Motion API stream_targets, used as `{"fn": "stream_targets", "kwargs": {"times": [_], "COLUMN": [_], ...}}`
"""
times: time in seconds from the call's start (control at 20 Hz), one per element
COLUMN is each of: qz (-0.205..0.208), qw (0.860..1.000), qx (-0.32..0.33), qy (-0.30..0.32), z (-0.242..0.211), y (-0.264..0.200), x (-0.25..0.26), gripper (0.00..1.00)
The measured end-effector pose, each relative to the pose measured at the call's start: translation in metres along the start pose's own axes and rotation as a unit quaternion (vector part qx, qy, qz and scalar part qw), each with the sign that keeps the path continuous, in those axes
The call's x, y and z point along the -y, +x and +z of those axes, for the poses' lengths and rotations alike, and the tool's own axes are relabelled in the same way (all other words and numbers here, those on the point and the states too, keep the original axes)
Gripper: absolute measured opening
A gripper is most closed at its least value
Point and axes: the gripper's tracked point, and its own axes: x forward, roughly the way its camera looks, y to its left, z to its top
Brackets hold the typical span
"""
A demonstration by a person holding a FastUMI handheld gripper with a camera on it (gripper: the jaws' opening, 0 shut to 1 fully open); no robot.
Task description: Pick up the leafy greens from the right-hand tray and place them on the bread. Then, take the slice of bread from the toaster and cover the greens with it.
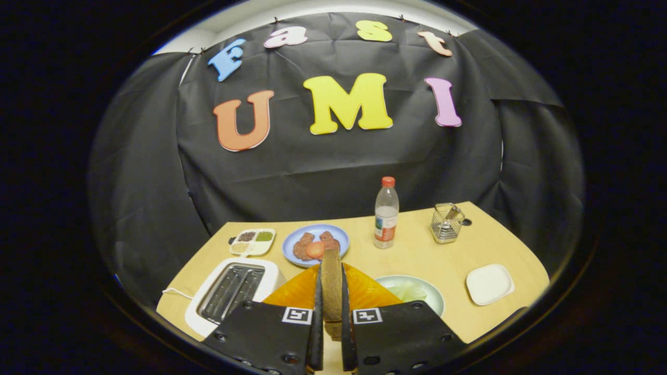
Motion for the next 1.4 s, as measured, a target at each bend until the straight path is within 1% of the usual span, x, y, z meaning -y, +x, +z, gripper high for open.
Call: {"fn": "stream_targets", "kwargs": {"times": [0.2, 0.35, 0.45, 0.55, 0.85, 1.05, 1.2, 1.25, 1.35, 1.4], "qz": [0.007, 0.008, 0.015, 0.021, 0.005, -0.008, -0.011, -0.014, -0.015, -0.024], "qw": [0.999, 0.999, 0.999, 0.998, 0.997, 0.996, 0.996, 0.996, 0.995, 0.996], "qx": [-0.028, -0.036, -0.039, -0.039, -0.046, -0.058, -0.068, -0.072, -0.078, -0.074], "qy": [0.017, 0.033, 0.035, 0.052, 0.063, 0.06, 0.058, 0.054, 0.053, 0.048], "z": [-0.027, -0.037, -0.041, -0.044, -0.055, -0.066, -0.075, -0.077, -0.081, -0.081], "y": [0.019, 0.031, 0.038, 0.042, 0.057, 0.068, 0.075, 0.077, 0.079, 0.079], "x": [0.02, 0.034, 0.039, 0.048, 0.088, 0.113, 0.124, 0.127, 0.128, 0.131], "gripper": [0.14, 0.14, 0.14, 0.14, 0.16, 0.25, 0.26, 0.31, 0.32, 0.33]}}
